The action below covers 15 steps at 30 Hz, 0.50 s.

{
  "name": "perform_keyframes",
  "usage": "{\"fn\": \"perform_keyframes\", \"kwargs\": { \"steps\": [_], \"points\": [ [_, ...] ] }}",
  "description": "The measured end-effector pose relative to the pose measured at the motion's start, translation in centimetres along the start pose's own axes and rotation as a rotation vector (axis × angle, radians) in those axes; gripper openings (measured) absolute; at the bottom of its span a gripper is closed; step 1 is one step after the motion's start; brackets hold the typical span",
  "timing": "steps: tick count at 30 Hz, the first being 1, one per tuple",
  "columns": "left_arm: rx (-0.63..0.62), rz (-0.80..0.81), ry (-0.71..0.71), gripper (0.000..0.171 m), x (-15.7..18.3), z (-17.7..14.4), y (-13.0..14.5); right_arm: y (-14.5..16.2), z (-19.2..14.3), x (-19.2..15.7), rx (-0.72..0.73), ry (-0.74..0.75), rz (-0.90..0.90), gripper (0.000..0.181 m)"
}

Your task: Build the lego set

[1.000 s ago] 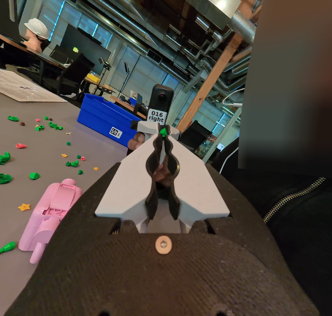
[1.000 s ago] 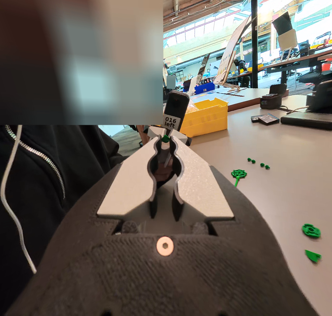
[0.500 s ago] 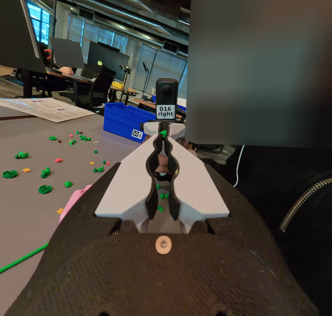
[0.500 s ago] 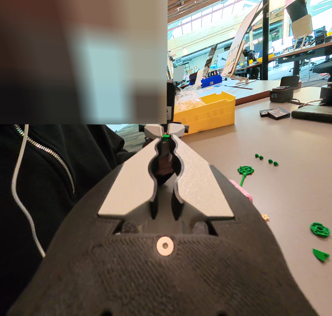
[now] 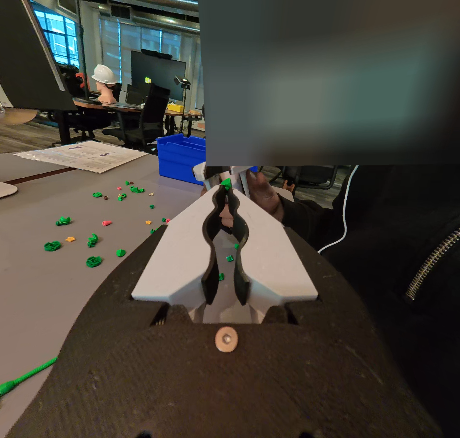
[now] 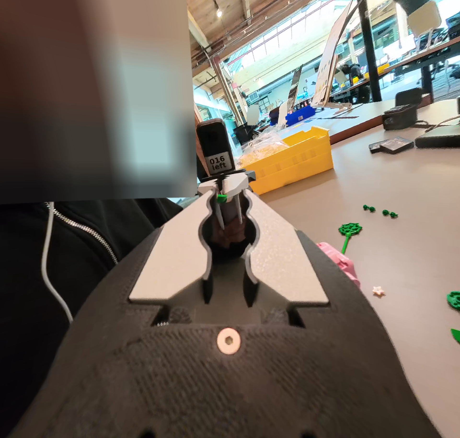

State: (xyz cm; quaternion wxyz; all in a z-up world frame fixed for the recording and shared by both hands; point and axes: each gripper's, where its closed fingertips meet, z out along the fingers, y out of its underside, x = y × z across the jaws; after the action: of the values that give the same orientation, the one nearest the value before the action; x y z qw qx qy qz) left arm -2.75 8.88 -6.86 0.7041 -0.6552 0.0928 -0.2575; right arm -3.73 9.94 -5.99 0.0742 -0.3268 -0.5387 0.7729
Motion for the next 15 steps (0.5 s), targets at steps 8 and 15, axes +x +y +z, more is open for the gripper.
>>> {"fn": "perform_keyframes", "kwargs": {
  "steps": [8,15],
  "points": [
    [-0.034,0.091,-0.055,0.0,-0.2,0.2,0.4,0.8,0.0,-0.2,-0.034,-0.053,0.121,0.011],
    [-0.061,0.121,-0.084,0.0,-0.4,0.3,0.7,1.6,0.3,-0.2,-0.076,-0.057,0.165,0.004]
  ]
}}
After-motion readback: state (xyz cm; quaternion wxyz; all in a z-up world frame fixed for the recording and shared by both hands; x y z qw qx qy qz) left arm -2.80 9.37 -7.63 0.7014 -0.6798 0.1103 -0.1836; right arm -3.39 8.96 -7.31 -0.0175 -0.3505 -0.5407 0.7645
